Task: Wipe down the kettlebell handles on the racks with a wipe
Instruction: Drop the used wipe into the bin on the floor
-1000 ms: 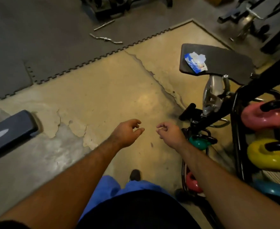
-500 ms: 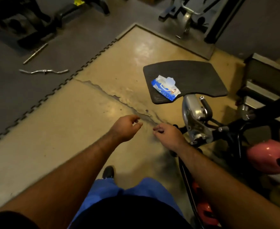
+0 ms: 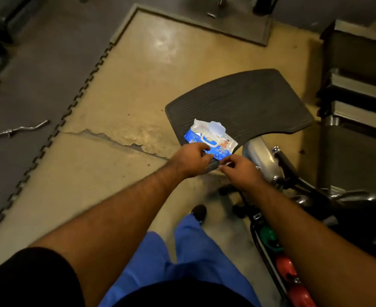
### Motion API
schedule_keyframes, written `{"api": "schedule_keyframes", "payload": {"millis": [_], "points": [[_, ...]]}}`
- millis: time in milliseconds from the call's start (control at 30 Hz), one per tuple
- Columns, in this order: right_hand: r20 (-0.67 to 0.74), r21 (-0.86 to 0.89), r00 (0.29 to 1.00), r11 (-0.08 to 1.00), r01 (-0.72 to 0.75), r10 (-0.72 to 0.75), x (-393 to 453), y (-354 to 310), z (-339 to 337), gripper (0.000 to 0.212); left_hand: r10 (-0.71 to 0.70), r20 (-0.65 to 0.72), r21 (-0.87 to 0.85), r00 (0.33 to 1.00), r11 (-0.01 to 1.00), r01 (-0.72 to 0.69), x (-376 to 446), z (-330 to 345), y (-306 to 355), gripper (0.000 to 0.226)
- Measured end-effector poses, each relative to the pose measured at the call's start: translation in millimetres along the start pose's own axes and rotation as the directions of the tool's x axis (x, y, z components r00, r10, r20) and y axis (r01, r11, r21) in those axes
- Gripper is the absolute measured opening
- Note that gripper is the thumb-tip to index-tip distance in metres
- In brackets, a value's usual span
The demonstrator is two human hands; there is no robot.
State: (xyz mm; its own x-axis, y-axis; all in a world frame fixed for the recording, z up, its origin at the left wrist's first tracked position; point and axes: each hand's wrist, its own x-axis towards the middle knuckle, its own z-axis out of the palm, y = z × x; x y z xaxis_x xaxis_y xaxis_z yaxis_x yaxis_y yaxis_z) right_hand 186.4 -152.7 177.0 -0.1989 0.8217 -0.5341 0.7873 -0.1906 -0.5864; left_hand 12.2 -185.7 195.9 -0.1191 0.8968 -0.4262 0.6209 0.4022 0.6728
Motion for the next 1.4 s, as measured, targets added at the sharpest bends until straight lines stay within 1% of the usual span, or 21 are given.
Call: {"api": "schedule_keyframes", "payload": {"millis": [67,133,167,267,333,433,500,567,633,667,700,733,800,833,900,1000,1133,1200,1267,1333,1400], "points": [[-0.009,0.051,0.998,0.997,-0.060,0.060,39,3,2,0.012,-0.008,0.046,0.028,0.999,1.000,0.007,44,4,-4,0.042],[-0.014,0.101,0.993,0.988,-0.119,0.121,77,7,8,0.016,-0.045,0.098,0.039,0.994,0.998,0.041,87,8,-11,0.045],[-0.021,0.129,0.989,0.981,-0.142,0.146,94,10,12,0.020,-0.067,0.129,0.053,0.989,0.997,0.061,107,12,-16,0.046],[0.020,0.192,0.975,0.956,-0.221,0.222,138,19,24,0.036,-0.104,0.195,0.099,0.975,0.991,0.086,165,27,-33,0.052],[0.018,0.243,0.960,0.930,-0.276,0.280,166,23,31,0.044,-0.091,0.225,0.112,0.970,0.991,0.067,199,35,-42,0.058],[0.020,0.327,0.921,0.868,-0.374,0.390,198,27,43,0.047,-0.048,0.209,0.100,0.977,0.995,0.027,239,36,-50,0.063],[0.057,0.403,0.898,0.813,-0.420,0.436,213,32,54,0.051,-0.011,0.226,0.048,0.974,0.999,0.001,257,37,-54,0.061],[0.052,0.550,0.874,0.716,-0.429,0.483,223,40,63,0.061,0.027,0.278,0.010,0.960,0.999,-0.031,265,40,-59,0.051],[0.021,0.649,0.865,0.651,-0.393,0.502,230,56,74,0.059,0.070,0.299,0.009,0.952,0.997,-0.076,268,41,-68,0.039],[0.004,0.665,0.849,0.633,-0.396,0.528,225,49,75,0.055,0.096,0.303,0.043,0.948,0.992,-0.115,268,40,-73,0.037],[-0.038,0.667,0.837,0.638,-0.386,0.546,218,32,71,0.053,0.132,0.314,0.116,0.940,0.978,-0.176,268,40,-79,0.036],[-0.077,0.629,0.832,0.674,-0.387,0.549,216,28,74,0.051,0.174,0.341,0.219,0.924,0.941,-0.258,269,39,-84,0.037],[-0.158,0.497,0.845,0.780,-0.379,0.511,212,22,79,0.045,0.224,0.430,0.385,0.875,0.831,-0.402,272,41,-95,0.040],[-0.212,0.417,0.845,0.827,-0.377,0.492,214,21,84,0.044,0.241,0.465,0.425,0.852,0.783,-0.454,273,44,-101,0.041],[-0.291,0.286,0.837,0.877,-0.387,0.464,218,20,93,0.046,0.280,0.498,0.482,0.821,0.698,-0.530,275,47,-110,0.044],[-0.378,0.178,0.809,0.893,-0.413,0.450,224,18,104,0.049,0.302,0.548,0.567,0.780,0.552,-0.612,278,49,-118,0.049],[-0.444,0.091,0.764,0.872,-0.481,0.468,229,14,114,0.048,0.260,0.599,0.615,0.757,0.455,-0.643,282,50,-118,0.055],[-0.432,0.074,0.768,0.867,-0.493,0.474,230,14,115,0.049,0.240,0.606,0.633,0.759,0.433,-0.642,281,51,-114,0.056],[-0.382,0.070,0.784,0.861,-0.504,0.490,232,12,107,0.051,0.210,0.620,0.638,0.756,0.427,-0.641,279,50,-109,0.059],[-0.301,0.120,0.805,0.858,-0.500,0.511,239,15,96,0.053,0.167,0.638,0.642,0.752,0.424,-0.639,281,46,-102,0.061],[-0.198,0.198,0.828,0.849,-0.490,0.524,240,11,85,0.054,0.120,0.652,0.664,0.749,0.386,-0.640,279,38,-90,0.061]]}}
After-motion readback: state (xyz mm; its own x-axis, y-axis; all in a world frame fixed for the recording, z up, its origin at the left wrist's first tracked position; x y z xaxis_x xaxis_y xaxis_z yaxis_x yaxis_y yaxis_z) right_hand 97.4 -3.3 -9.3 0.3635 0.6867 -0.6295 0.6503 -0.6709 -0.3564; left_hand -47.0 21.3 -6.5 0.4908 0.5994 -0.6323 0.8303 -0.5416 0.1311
